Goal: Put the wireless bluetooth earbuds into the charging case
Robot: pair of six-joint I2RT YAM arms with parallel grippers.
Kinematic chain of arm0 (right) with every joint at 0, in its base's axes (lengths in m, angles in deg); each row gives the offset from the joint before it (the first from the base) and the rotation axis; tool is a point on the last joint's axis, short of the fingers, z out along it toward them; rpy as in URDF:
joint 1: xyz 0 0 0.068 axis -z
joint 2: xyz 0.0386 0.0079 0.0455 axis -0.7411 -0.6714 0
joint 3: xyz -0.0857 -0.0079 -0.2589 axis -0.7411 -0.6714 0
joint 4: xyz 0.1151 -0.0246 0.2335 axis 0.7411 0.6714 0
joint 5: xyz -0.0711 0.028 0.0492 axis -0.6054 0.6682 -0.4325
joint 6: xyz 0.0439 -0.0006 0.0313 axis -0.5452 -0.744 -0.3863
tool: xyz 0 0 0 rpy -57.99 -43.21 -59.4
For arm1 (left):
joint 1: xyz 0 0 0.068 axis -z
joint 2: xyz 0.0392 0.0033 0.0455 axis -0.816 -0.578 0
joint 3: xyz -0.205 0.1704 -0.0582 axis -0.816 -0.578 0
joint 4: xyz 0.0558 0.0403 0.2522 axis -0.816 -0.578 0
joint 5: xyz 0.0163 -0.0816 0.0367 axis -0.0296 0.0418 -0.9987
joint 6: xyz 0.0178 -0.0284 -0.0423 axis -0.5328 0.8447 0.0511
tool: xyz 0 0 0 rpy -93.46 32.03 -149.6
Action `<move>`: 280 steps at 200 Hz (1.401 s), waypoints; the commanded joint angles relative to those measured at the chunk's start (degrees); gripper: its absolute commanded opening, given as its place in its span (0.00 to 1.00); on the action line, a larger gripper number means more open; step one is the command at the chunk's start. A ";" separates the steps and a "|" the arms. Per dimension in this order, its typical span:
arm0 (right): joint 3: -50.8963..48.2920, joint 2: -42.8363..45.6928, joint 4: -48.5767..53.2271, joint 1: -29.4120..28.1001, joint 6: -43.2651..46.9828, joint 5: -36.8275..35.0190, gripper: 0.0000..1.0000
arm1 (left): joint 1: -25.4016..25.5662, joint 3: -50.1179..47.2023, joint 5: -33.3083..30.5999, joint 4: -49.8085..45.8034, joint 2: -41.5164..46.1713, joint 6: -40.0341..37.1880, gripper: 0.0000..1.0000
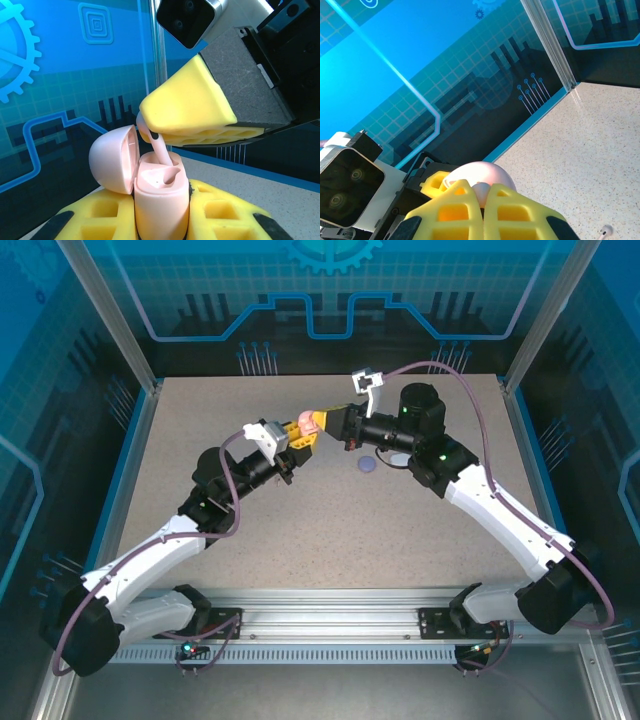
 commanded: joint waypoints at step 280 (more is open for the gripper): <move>5.02 -1.07 5.83 0.25 0.67 -2.08 0.28 | -0.07 1.84 0.32 2.23 1.33 -0.82 0.00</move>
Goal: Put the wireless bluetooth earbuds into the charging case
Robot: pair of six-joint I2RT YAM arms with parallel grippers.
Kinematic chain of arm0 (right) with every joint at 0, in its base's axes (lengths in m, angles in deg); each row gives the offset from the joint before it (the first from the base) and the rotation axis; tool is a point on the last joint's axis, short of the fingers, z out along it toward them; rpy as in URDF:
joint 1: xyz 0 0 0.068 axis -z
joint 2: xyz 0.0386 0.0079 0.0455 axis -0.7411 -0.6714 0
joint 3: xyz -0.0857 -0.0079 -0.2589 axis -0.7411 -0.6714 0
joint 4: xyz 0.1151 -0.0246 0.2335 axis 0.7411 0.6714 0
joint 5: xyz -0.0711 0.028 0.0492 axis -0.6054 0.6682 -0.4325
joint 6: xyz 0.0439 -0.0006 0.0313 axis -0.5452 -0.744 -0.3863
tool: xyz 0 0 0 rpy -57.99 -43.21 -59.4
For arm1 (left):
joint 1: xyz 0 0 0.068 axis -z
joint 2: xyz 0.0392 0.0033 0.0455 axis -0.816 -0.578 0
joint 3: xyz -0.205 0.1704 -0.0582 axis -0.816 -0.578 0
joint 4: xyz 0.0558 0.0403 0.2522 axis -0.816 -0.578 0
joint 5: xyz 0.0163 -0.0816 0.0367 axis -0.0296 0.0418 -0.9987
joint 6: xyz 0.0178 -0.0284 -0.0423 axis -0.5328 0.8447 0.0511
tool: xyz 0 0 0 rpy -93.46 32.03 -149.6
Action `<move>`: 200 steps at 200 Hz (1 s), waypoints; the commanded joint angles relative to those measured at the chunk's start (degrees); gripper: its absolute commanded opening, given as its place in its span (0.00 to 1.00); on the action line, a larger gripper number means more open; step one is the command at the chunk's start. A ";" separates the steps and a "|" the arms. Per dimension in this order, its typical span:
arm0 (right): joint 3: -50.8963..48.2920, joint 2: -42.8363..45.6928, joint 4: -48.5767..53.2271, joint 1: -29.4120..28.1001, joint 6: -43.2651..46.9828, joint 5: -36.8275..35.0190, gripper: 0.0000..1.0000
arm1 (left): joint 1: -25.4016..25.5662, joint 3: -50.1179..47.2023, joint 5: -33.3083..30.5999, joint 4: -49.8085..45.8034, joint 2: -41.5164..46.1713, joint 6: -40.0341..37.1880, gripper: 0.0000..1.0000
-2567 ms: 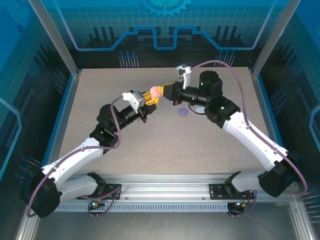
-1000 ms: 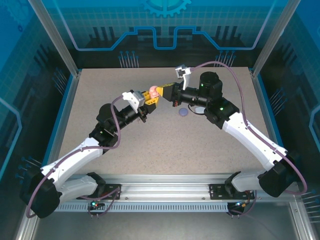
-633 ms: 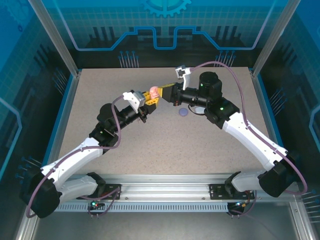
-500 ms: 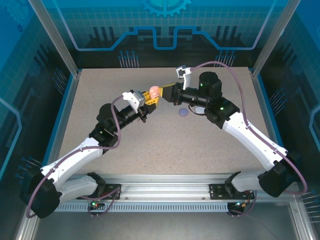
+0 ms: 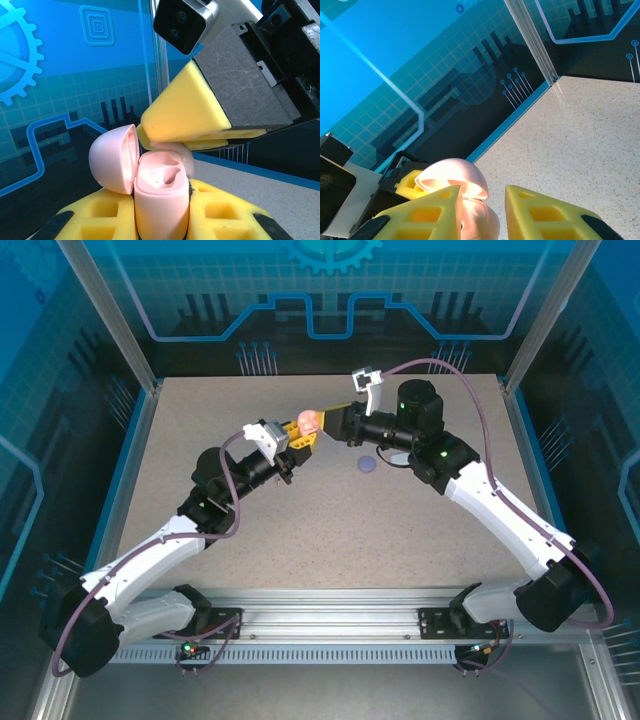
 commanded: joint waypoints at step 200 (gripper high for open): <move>-12.64 -8.21 19.01 -6.89 -8.60 -15.63 0.61 | -4.63 -0.63 -18.34 -4.11 1.29 8.33 0.00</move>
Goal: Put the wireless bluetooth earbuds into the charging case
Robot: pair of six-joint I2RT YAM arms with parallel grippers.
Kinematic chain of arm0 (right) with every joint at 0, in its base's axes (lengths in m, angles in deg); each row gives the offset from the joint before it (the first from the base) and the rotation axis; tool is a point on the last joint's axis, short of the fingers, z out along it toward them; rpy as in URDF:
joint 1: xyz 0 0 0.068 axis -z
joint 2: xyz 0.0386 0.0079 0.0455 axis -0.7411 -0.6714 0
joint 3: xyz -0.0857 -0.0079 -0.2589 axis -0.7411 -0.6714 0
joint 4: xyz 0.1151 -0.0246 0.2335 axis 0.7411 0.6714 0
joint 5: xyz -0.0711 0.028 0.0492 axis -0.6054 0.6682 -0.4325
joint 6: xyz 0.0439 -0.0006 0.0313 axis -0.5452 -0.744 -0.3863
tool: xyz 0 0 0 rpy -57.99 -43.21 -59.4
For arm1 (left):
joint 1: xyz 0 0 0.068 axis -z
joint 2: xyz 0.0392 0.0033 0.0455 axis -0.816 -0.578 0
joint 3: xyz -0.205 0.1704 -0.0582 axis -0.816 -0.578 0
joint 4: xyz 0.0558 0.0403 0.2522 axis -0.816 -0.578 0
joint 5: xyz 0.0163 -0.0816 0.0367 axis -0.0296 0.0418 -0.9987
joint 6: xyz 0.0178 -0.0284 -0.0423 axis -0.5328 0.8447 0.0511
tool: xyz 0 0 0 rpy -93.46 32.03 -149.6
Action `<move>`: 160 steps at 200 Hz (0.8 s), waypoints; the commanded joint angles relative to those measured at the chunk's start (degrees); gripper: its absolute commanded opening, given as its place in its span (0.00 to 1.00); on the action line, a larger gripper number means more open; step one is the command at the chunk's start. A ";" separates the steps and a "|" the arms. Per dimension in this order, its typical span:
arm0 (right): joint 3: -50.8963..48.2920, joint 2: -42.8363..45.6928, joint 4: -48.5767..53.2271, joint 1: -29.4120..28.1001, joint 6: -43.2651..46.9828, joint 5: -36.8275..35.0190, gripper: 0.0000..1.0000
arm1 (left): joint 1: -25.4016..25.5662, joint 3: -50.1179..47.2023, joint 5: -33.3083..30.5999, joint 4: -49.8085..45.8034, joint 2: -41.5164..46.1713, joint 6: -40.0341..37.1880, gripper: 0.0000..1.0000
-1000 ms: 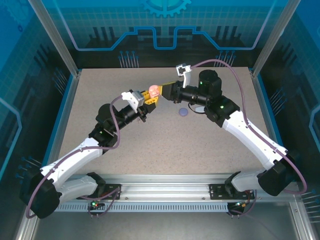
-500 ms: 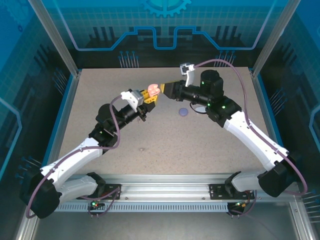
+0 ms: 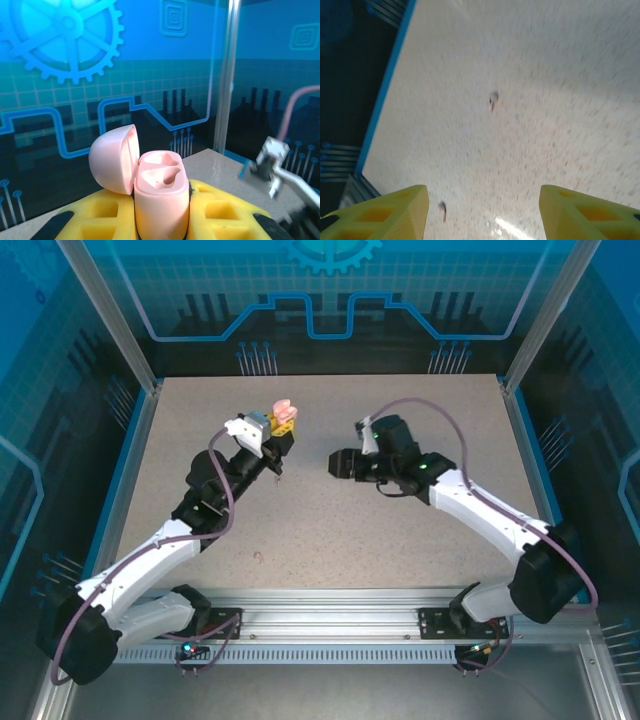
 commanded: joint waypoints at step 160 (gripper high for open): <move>62.96 -59.61 36.47 -12.31 -3.78 -14.75 0.51 | -15.36 2.84 -4.95 -4.53 0.69 13.45 0.00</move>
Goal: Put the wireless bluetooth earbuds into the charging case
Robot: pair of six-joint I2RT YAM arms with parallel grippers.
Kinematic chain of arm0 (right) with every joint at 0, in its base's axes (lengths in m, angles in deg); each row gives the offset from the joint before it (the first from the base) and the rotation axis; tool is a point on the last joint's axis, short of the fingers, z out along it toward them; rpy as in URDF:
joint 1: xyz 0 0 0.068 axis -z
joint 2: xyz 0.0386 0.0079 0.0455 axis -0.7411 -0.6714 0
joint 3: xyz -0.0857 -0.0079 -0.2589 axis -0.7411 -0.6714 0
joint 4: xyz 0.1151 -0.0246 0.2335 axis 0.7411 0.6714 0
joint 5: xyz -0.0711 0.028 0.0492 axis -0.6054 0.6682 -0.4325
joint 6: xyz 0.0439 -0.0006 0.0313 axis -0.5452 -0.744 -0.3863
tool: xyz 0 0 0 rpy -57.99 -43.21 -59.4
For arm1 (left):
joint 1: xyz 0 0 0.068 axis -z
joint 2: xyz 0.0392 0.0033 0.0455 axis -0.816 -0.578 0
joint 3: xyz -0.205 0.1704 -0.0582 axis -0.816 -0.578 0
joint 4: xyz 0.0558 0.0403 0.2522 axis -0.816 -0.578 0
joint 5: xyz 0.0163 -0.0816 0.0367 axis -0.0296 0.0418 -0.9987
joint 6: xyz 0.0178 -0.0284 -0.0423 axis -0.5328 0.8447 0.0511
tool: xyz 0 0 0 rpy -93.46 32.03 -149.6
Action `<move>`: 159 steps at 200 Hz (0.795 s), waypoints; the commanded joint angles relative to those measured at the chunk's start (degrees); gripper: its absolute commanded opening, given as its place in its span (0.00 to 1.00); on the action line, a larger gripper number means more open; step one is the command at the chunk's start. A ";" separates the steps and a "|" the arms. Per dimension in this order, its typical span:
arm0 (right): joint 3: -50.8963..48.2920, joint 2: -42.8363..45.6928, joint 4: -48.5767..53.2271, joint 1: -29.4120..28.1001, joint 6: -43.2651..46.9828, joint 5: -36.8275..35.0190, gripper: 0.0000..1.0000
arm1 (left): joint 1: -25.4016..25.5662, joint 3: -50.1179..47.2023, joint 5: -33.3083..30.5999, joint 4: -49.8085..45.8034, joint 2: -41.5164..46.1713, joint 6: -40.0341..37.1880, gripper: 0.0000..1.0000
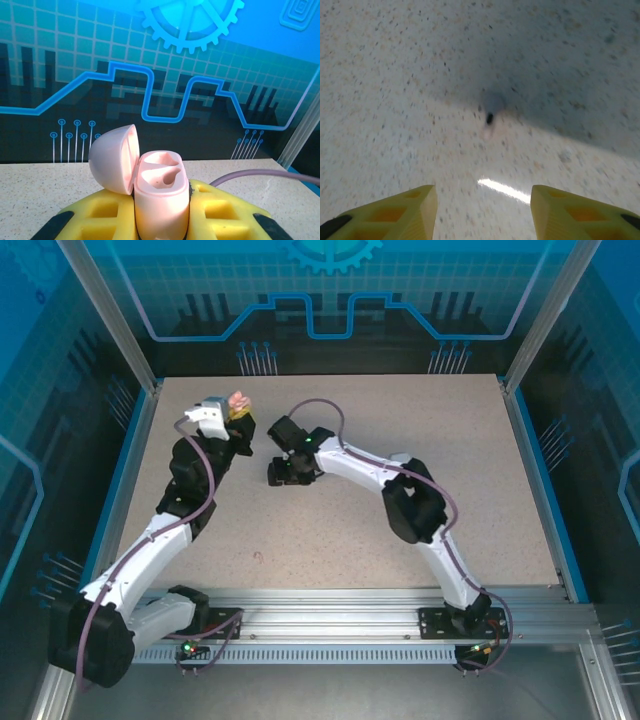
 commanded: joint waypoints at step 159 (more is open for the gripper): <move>30.37 -21.74 15.28 -2.28 -2.01 -11.61 0.42 | -4.31 3.61 2.15 4.25 -0.84 4.80 0.00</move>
